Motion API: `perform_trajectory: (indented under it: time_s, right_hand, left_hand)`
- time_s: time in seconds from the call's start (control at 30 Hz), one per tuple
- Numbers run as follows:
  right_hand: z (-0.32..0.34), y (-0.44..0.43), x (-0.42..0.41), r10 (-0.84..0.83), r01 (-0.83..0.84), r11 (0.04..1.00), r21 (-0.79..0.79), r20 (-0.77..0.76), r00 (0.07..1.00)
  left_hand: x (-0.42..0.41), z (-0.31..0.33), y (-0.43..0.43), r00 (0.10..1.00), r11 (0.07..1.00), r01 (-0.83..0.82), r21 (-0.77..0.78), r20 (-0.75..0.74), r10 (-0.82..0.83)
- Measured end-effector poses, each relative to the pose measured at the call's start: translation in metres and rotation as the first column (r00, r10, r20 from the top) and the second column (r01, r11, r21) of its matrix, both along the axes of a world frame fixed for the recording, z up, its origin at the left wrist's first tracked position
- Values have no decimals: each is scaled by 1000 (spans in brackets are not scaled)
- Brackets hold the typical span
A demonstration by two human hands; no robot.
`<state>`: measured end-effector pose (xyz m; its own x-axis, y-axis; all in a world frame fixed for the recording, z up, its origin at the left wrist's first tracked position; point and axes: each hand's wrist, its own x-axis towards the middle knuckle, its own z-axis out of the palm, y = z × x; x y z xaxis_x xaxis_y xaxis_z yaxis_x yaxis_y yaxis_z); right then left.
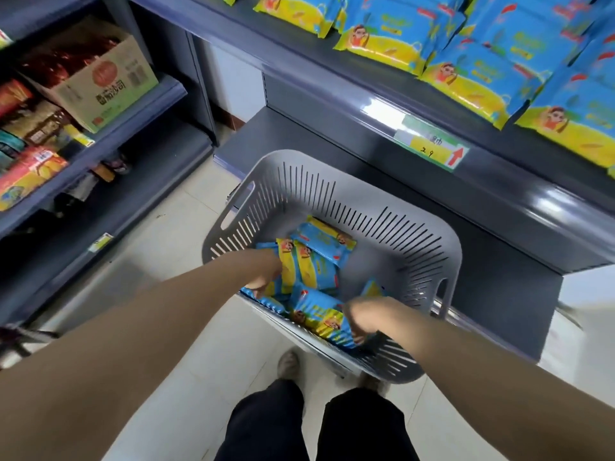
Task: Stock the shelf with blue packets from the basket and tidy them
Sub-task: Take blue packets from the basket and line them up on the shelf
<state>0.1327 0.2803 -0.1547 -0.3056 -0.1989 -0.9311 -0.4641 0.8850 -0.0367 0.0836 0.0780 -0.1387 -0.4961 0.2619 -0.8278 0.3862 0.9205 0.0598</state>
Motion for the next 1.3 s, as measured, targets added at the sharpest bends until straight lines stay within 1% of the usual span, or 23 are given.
perform_trajectory:
  time_s: [0.07, 0.1, 0.17, 0.23, 0.27, 0.3, 0.37, 0.4, 0.5, 0.6, 0.67, 0.73, 0.83, 0.9, 0.97, 1.07, 1.13, 1.23, 1.3]
  right_hand:
    - [6, 8, -9, -92, 87, 994, -69, -71, 993]
    - [12, 12, -15, -156, 144, 984, -106, -107, 982]
    - [23, 22, -32, -315, 288, 939, -189, -133, 940]
    - [34, 29, -46, -452, 411, 877, -251, -134, 882]
    - [38, 32, -52, -496, 444, 849, -286, -144, 856]
    - [41, 35, -56, -547, 481, 814, -325, -153, 823]
    - [46, 40, -61, -666, 561, 709, -427, -142, 733]
    - [49, 42, -62, -702, 569, 665, -484, -145, 697]
    - [58, 42, -65, -729, 518, 633, -576, -217, 649]
    - [71, 38, -65, -786, 517, 548, -658, -194, 587]
    - [84, 36, -66, -810, 521, 510, -684, -180, 558]
    - [102, 36, -67, -810, 503, 512, -696, -196, 553]
    - [137, 42, -70, -798, 467, 526, -711, -223, 561]
    - [164, 49, -72, -784, 420, 549, -723, -271, 559]
    - [192, 60, -74, -786, 369, 557, -744, -329, 523]
    - [233, 88, -75, -823, 333, 525, -783, -368, 432]
    - [258, 113, -75, -863, 285, 472, -834, -371, 344]
    - [288, 161, -73, -947, 167, 301, -939, -274, 165]
    - [304, 197, -66, -982, 125, 186, -975, -180, 62]
  left_hand:
    - [-3, 0, 2, 992, 993, 102, -65, 80, -97]
    - [-3, -3, 3, 975, 976, 208, -62, 91, -202]
    - [-6, -4, 7, 944, 947, 311, -82, 142, -298]
    - [-5, -8, 9, 957, 950, 261, -172, 173, -231]
    - [-3, -11, 10, 953, 943, 278, -184, 176, -246]
    - [-2, -15, 10, 962, 953, 245, -180, 163, -217]
    - [-5, -17, 10, 984, 980, 164, -116, 86, -155]
    - [-8, -17, 8, 990, 988, 134, -71, 50, -131]
    - [-18, -13, 4, 998, 998, 60, -33, 14, -60]
    - [-25, 8, 6, 999, 1000, -1, 0, -45, 1]
    - [-27, 29, 10, 996, 1000, 14, 0, -92, -14]
    - [-30, 49, 15, 994, 1000, 7, 11, -110, -6]
    - [-32, 85, 25, 984, 998, 4, 59, -177, 6]
    - [-31, 113, 35, 979, 992, -8, 129, -201, 34]
    - [-33, 141, 48, 978, 975, -57, 214, -183, 98]
    - [-36, 183, 67, 975, 932, -140, 334, -118, 189]
    - [-36, 207, 83, 979, 906, -116, 406, -109, 174]
    - [-35, 237, 119, 979, 862, -7, 506, -174, 110]
    - [-37, 253, 147, 963, 823, 101, 559, -264, 62]
